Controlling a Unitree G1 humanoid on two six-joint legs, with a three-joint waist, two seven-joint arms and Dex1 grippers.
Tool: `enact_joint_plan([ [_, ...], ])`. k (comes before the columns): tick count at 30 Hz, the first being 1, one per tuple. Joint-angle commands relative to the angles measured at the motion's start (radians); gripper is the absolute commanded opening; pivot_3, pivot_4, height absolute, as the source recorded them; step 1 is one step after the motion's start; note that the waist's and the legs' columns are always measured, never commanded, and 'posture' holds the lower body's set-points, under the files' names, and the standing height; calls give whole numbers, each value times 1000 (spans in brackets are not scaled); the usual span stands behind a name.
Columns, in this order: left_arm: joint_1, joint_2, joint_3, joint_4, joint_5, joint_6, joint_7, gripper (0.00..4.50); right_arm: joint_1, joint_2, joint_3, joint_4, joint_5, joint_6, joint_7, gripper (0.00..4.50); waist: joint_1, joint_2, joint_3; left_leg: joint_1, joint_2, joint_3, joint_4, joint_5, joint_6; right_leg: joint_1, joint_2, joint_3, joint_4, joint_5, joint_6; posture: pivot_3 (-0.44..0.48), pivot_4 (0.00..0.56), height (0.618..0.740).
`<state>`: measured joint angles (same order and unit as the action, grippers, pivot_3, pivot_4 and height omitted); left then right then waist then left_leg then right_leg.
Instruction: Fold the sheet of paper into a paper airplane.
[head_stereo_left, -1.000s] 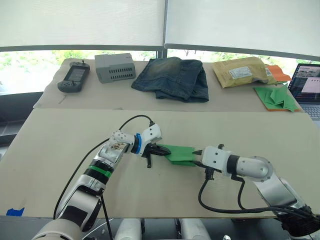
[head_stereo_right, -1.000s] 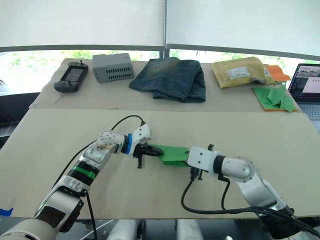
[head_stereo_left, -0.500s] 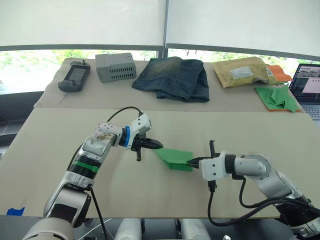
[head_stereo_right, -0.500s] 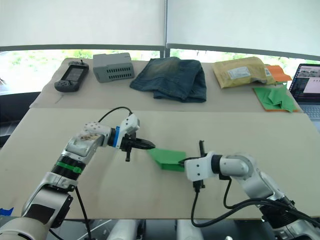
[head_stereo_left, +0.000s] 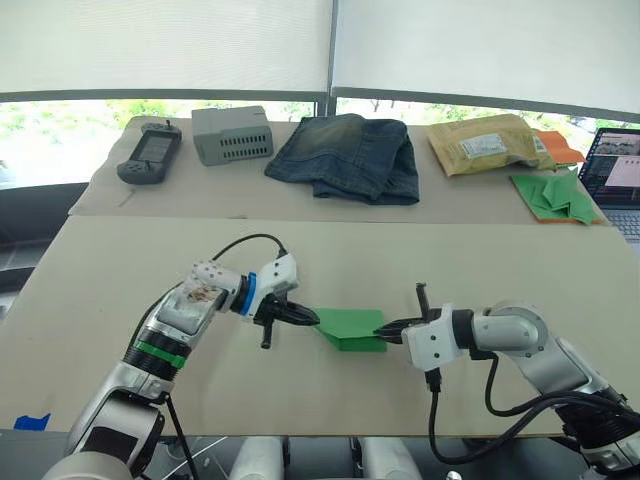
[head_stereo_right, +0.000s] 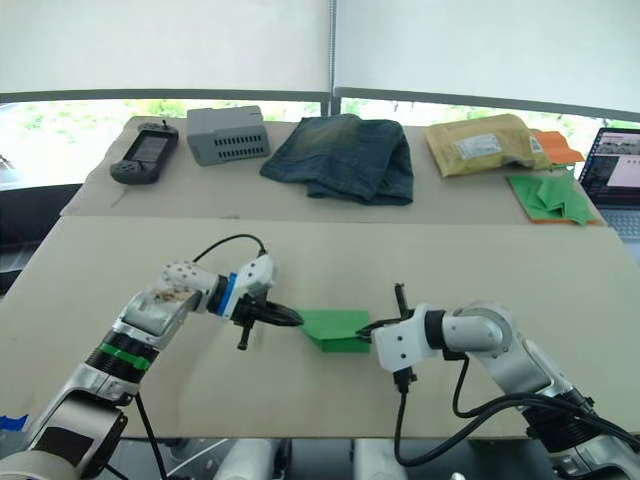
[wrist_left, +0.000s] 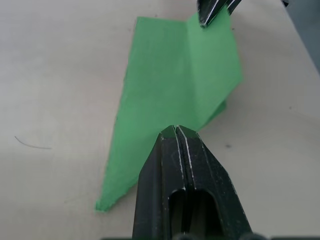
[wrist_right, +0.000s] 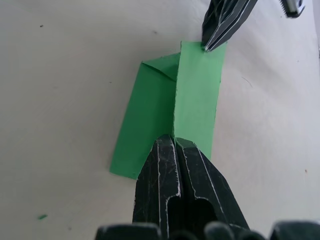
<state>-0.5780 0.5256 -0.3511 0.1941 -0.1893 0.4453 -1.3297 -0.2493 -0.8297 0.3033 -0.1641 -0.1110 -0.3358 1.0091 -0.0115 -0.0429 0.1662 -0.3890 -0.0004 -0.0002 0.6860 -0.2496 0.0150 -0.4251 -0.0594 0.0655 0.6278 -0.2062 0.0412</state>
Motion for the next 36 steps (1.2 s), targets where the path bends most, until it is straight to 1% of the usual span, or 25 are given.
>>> enact_joint_plan([
  [1,-22,-29,15,1,-8,-26,17,0,3,-13,-26,-8,28,-32,11,96,0,0,0,0,0,0,0,0,0,0,0,0,0,0,0,0,150,728],
  [6,-26,-49,-4,23,9,-47,21,0,8,-14,-27,-6,30,-31,19,96,-1,0,0,0,0,0,0,0,0,0,0,0,0,0,0,0,150,728],
  [10,7,-27,-50,21,57,-93,8,0,9,-12,-33,-7,40,-13,21,96,-2,0,0,0,0,0,0,0,0,0,0,0,0,0,-1,0,150,728],
  [12,21,-17,-67,32,86,-133,10,0,11,-7,-36,-17,75,37,36,96,-1,0,0,0,0,0,0,0,0,0,0,0,0,0,-1,0,150,728],
  [14,25,-27,-58,42,79,-159,18,0,11,1,-45,-27,131,117,53,96,-1,0,0,1,0,0,0,0,0,1,0,0,0,0,-1,0,150,728],
  [15,24,-31,-57,43,75,-161,19,0,6,7,-53,-31,169,167,63,96,-1,0,0,1,0,0,0,0,0,1,0,0,0,2,-4,0,150,728],
  [17,19,-33,-61,49,83,-172,24,0,-5,25,-79,-48,291,340,80,96,-1,0,0,1,0,0,0,0,0,1,0,0,0,2,-4,0,150,728],
  [19,14,-34,-65,60,93,-181,30,0,-17,31,-100,-53,378,475,106,96,-1,0,0,1,1,-1,0,0,0,1,0,0,0,2,-4,0,150,728],
  [23,13,-36,-68,84,112,-207,39,0,-60,17,-92,-21,468,638,202,96,2,0,0,1,0,-1,0,0,0,2,0,0,0,3,-5,0,150,728],
  [27,19,-48,-61,77,106,-209,48,0,-122,25,-54,26,477,706,275,96,2,0,0,1,0,-1,0,0,0,2,0,0,0,2,-4,0,150,728],
  [31,31,-55,-57,51,100,-203,62,0,-199,57,-25,114,470,766,326,96,2,0,0,1,0,-1,0,0,0,2,0,0,0,2,-3,0,150,728],
  [36,47,-54,-54,5,98,-194,83,0,-290,101,11,245,470,938,358,96,0,0,0,1,0,-1,0,0,0,1,0,0,0,3,-5,0,150,728],
])
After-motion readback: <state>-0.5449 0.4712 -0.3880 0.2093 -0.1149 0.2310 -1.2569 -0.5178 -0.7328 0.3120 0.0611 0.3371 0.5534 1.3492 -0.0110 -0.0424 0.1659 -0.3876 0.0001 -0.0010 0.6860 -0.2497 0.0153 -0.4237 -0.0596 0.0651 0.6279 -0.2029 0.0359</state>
